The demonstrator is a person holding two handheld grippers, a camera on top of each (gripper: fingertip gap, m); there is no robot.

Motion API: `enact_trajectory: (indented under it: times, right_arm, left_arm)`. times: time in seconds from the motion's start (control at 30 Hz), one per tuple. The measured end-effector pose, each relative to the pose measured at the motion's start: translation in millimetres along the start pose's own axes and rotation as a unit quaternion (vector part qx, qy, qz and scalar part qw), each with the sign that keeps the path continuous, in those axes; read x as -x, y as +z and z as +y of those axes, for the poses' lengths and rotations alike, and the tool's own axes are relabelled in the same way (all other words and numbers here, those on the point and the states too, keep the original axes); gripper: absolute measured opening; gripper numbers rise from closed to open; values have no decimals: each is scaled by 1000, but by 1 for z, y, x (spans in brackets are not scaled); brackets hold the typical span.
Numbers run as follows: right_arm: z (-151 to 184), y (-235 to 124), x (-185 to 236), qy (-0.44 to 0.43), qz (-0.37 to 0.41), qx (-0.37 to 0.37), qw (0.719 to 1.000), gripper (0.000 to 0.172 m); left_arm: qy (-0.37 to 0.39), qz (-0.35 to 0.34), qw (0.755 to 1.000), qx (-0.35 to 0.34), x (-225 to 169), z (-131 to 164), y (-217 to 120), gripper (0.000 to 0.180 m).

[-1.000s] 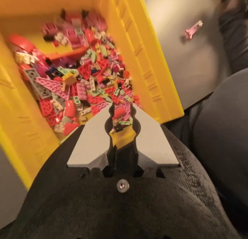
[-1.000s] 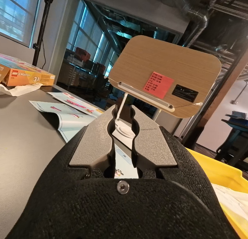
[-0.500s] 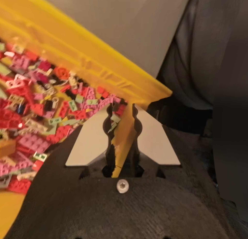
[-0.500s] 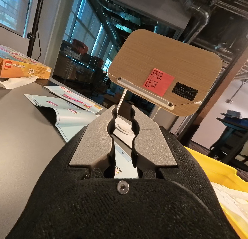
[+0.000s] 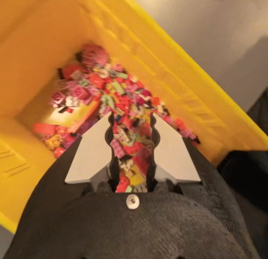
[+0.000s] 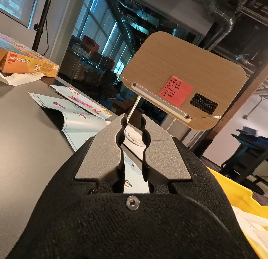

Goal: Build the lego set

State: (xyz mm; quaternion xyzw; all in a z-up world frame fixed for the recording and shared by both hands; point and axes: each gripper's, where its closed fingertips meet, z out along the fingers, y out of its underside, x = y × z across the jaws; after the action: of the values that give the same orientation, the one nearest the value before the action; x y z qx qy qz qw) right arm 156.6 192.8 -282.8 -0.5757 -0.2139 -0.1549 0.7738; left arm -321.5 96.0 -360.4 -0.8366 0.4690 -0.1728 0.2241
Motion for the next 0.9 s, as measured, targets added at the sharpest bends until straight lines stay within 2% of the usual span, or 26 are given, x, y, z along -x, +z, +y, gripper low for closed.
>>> enact_trajectory:
  times: [0.07,0.13,0.2,0.33,0.37,0.4,0.47,0.6,0.67,0.73,0.8,0.9]
  right_arm:
    - [0,0,0,1,-1,0,1000,17]
    - [1,0,0,4,-2,0,1000,17]
    - [1,0,0,6,-2,1,1000,17]
    - [2,1,1,6,-6,2,1000,17]
    - [2,1,2,6,-7,3,1000,17]
    - [1,1,2,6,-9,2,1000,17]
    - [1,1,3,6,-12,2,1000,17]
    - [1,1,6,3,-18,2,1000,17]
    - [1,2,7,1,-21,2,1000,17]
    - [1,2,8,-2,-23,2,1000,17]
    - [1,2,9,-3,-24,3,1000,17]
    - [1,2,9,-6,-24,4,1000,17]
  left_arm:
    - [-24,-14,1000,13,23,1,5,75]
    - [-8,-48,998,51,43,9,14,98]
    - [7,-45,997,67,46,8,24,98]
    - [9,-12,993,119,42,17,38,76]
    - [8,-6,992,123,40,18,38,71]
    - [5,14,992,129,34,20,35,57]
    - [-11,49,988,143,22,26,29,51]
    - [-1,48,980,194,13,47,16,29]
    - [11,47,974,220,8,57,9,25]
    - [7,41,980,195,8,48,7,31]
    - [-1,31,991,133,10,24,6,44]
    - [12,-6,999,40,24,-13,5,51]
